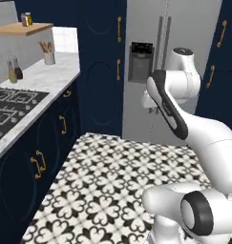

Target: Navigate to the stove.

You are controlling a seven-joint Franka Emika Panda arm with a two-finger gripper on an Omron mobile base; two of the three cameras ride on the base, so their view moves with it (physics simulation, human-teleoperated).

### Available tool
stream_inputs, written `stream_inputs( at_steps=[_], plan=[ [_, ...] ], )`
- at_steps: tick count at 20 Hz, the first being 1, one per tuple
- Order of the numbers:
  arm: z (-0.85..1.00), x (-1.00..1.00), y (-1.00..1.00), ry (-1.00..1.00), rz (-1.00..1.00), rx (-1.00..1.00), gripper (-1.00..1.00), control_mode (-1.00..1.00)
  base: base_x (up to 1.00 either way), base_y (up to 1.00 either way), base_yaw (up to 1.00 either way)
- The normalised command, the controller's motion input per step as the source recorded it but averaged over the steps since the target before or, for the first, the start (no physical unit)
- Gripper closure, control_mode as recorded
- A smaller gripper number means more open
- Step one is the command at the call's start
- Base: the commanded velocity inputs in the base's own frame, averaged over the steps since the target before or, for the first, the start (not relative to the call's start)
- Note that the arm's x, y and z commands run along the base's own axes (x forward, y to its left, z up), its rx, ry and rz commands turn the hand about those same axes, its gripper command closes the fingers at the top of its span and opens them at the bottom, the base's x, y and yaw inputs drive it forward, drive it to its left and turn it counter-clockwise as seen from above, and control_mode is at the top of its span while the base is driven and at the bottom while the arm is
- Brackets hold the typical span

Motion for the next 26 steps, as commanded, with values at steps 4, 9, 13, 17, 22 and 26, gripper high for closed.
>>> stream_inputs(
  at_steps=[4, 9, 13, 17, 22, 26],
  plan=[
    [0.00, 0.00, 0.00, 0.00, 0.00, 0.00, -1.00, 1.00, 1.00, 0.00, 0.47],
    [0.00, 0.00, 0.00, 0.00, 0.00, 0.00, -1.00, 1.00, 1.00, 0.00, 0.55],
    [0.00, 0.00, 0.00, 0.00, 0.00, 0.00, -1.00, 1.00, 0.98, 0.00, 0.60],
    [0.00, 0.00, 0.00, 0.00, 0.00, 0.00, -1.00, 1.00, 0.88, 0.00, 0.64],
    [0.00, 0.00, 0.00, 0.00, 0.00, 0.00, -1.00, 1.00, 0.66, -0.03, 0.71],
    [0.00, 0.00, 0.00, 0.00, 0.00, 0.00, -1.00, 1.00, 0.52, -0.21, 0.67]
  ],
)
